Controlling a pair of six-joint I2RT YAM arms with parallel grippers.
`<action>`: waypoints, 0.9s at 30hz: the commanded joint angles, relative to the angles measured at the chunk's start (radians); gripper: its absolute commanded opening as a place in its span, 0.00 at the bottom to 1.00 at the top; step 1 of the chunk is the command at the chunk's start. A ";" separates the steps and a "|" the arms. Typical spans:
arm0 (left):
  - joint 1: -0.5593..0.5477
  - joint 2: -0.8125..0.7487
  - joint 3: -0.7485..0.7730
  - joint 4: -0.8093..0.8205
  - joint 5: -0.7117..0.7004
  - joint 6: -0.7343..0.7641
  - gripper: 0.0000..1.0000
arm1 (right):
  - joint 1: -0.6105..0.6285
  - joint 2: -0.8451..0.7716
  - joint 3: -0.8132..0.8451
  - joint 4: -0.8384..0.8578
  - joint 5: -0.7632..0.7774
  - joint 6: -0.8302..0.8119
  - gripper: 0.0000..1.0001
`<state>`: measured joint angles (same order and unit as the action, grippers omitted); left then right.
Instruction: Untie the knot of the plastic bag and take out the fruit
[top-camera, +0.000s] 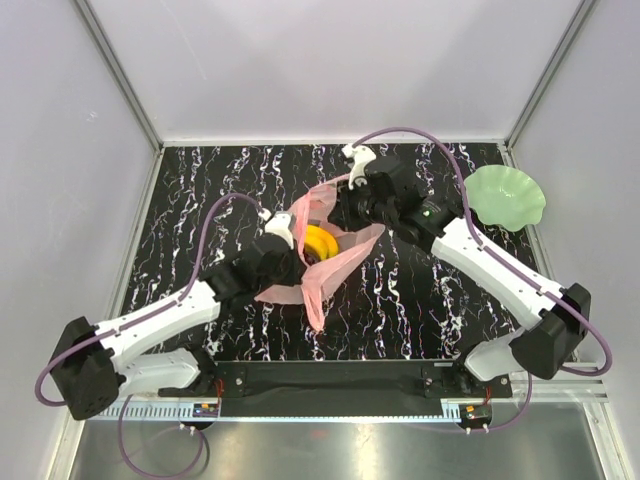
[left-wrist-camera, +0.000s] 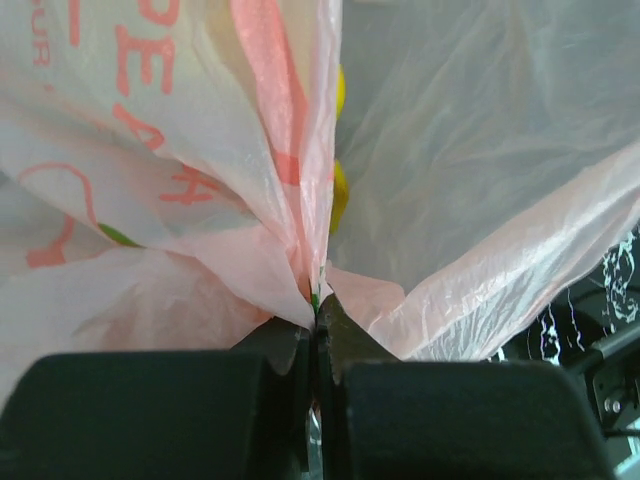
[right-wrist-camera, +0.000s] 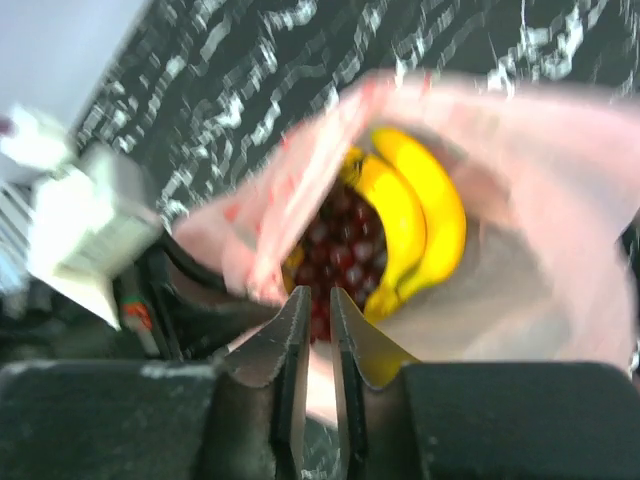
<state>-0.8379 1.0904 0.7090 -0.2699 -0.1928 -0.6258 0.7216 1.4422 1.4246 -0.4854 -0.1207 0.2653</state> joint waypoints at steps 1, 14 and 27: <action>0.016 0.040 0.090 0.101 -0.046 0.090 0.00 | 0.006 -0.049 -0.047 -0.050 0.082 -0.003 0.23; 0.059 0.439 0.550 0.193 0.134 0.247 0.00 | 0.004 -0.241 -0.073 -0.079 0.377 0.035 0.30; 0.056 0.364 0.278 0.267 0.308 0.135 0.00 | 0.004 -0.253 -0.092 -0.122 0.377 0.011 0.44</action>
<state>-0.7742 1.5700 1.0882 -0.0814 0.0448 -0.4332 0.7265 1.1664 1.3365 -0.6292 0.2520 0.2836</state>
